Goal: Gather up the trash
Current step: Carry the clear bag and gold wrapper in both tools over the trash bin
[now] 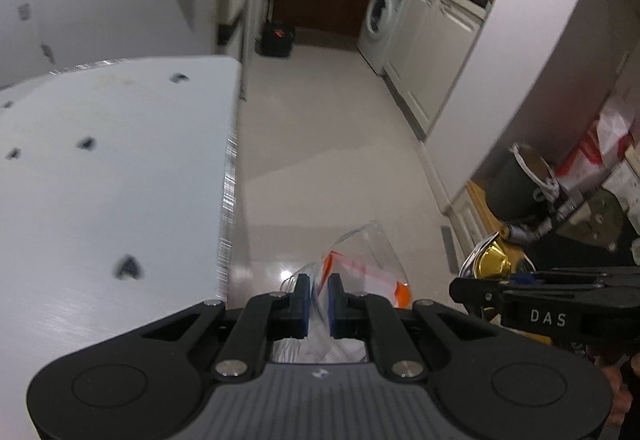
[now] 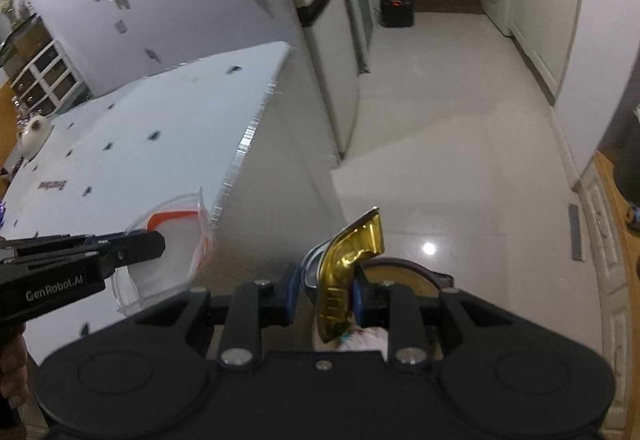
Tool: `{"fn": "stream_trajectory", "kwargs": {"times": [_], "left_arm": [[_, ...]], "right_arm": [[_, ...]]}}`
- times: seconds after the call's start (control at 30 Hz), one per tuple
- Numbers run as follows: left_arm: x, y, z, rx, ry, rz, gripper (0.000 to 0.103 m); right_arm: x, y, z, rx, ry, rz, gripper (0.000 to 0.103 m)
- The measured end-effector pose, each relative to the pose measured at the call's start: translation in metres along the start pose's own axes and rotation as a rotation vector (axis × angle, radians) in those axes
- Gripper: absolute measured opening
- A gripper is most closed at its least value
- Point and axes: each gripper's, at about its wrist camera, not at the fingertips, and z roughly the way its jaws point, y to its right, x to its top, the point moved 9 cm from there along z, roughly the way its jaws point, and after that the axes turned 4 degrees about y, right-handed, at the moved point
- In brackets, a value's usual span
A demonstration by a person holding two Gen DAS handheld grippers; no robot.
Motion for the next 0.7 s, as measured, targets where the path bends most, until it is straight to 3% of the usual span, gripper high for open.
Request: {"fn": "stream_trajectory", "kwargs": {"times": [0.3,0.53,0.7], "left_arm": [[-0.036,0.038,0.077,-0.038,-0.16,0.011,0.009],[-0.072,0.034,0.14,-0.012,-0.28,-0.042,0.009],[-0.088,0.025,0.174,0.037,-0.323,-0.057,0.009]], "right_arm": [[-0.037,0.079,0.015,-0.067,-0.074,0.104,0.027],[-0.068,0.116,0.06,-0.075,-0.179,0.139,0.027],[-0.094,0.125,0.101,-0.03,-0.257,0.182,0.027]]}}
